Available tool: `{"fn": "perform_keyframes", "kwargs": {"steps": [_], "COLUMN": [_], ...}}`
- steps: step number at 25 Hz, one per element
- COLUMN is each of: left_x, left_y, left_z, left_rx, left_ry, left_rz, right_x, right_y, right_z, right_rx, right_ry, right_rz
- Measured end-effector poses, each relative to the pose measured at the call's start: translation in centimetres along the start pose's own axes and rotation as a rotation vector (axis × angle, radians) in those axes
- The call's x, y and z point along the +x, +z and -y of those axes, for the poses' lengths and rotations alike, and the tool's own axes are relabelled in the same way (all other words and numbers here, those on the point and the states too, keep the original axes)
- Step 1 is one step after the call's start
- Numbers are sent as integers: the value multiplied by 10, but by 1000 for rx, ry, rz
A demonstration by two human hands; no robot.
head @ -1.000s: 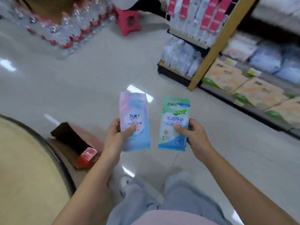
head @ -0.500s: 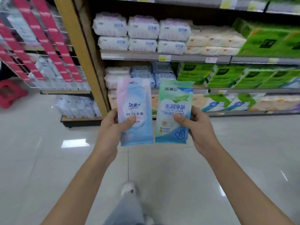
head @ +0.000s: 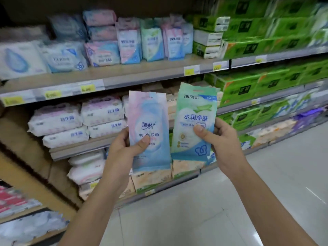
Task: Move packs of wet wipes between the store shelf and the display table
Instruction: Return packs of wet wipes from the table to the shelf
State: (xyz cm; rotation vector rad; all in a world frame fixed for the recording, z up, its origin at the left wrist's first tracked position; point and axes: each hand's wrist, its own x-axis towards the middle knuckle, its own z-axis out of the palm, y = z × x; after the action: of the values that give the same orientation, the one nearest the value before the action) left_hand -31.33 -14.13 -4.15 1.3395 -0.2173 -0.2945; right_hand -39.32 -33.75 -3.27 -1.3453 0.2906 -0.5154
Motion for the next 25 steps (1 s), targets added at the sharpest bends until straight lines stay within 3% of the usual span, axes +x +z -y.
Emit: {"fn": "perform_keyframes", "kwargs": {"steps": [5, 10, 16, 21, 25], "left_x": [92, 180, 231, 253, 270], "left_y": [39, 82, 97, 83, 73], "left_z": [-10, -11, -22, -34, -42], "left_rx": [13, -19, -58, -72, -72], "left_ry": [54, 123, 150, 175, 183], "left_rz": [-42, -199, -354, -424, -421], "right_x": [105, 229, 362, 433, 463], "right_y": [-16, -28, 17, 82, 100], "right_z": [10, 22, 39, 25, 0], "right_rx": [25, -3, 19, -178, -345], "right_ry": [-37, -40, -134, -326, -323], "right_rz": [68, 214, 267, 314, 239]}}
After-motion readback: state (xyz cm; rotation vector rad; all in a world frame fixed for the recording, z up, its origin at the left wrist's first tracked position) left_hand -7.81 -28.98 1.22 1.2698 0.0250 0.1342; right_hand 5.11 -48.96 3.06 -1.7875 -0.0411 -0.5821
